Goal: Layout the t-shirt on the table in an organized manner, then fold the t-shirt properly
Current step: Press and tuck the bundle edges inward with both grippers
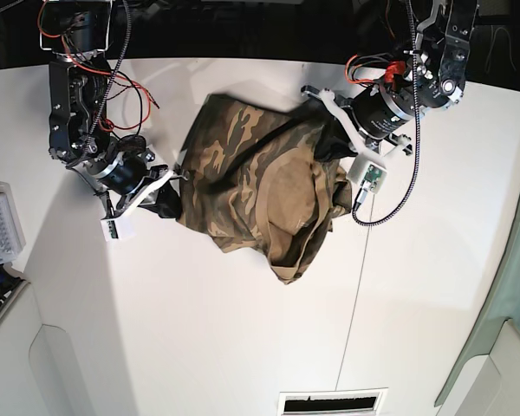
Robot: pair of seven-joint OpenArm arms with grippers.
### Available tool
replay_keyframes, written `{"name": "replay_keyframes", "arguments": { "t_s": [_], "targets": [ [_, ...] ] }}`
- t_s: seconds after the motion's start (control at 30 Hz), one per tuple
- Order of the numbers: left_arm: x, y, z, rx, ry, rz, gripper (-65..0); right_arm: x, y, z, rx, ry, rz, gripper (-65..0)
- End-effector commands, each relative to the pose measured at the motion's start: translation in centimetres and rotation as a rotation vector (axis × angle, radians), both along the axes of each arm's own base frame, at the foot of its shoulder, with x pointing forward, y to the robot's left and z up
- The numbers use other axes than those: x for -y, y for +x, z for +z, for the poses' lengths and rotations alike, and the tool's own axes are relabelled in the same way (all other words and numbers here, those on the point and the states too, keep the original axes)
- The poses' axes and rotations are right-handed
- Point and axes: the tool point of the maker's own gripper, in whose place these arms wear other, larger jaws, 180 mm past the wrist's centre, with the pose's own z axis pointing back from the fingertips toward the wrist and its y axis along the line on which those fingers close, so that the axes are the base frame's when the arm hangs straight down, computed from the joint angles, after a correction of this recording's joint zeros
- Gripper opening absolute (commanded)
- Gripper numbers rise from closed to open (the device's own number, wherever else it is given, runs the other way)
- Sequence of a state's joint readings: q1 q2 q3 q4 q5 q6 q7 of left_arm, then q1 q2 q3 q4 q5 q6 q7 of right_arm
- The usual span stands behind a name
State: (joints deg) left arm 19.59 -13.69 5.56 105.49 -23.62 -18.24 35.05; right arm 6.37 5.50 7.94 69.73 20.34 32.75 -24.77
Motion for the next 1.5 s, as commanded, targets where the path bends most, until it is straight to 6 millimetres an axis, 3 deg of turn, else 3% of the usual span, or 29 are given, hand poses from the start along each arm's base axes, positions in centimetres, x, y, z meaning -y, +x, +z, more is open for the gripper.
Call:
{"name": "replay_keyframes", "arguments": {
  "t_s": [0.0, 0.17, 0.43, 0.47, 0.63, 0.7, 1.07, 1.4, 1.47],
  "targets": [
    [-0.2, 1.0, 0.6, 0.034, -0.012, 0.010, -65.0, -0.3, 1.3, 1.5, 0.062, 0.010, 0.001, -65.0],
    [-1.2, 2.6, -1.2, -0.001, 0.004, 0.032, -65.0, -0.4, 1.2, 1.4, 0.060, -0.001, 0.006, -65.0],
    [-2.8, 5.8, -0.4, 0.041, 0.049, 0.111, -65.0, -0.8, 0.5, 0.8, 0.042, 0.006, 0.007, -65.0],
    [-3.2, 5.9, -0.4, 0.042, 0.057, 0.128, -63.8, -0.8, 0.3, 0.7, 0.038, 0.007, 0.007, -65.0],
    [-3.2, 6.1, -0.2, 0.053, 0.057, 0.132, -44.5, -0.8, 0.1, 0.5, 0.032, 0.006, 0.007, -65.0],
    [-3.2, 6.2, -0.1, 0.058, 0.055, 0.133, -42.4, -0.8, 0.1, 0.5, 0.032, 0.006, 0.007, -65.0],
    [-3.5, 6.3, -0.2, 0.078, 0.096, 0.126, -42.3, -0.8, 0.0, 0.5, 0.032, 0.007, 0.007, -65.0],
    [-1.3, 5.6, -0.9, 0.080, 0.139, 0.044, -42.4, -0.8, 0.0, 0.4, 0.028, 0.005, 0.008, -65.0],
    [-2.1, 5.9, -1.0, 0.085, 0.178, 0.085, -42.7, -0.8, 0.0, 0.4, 0.028, 0.005, 0.009, -65.0]
  ]
}}
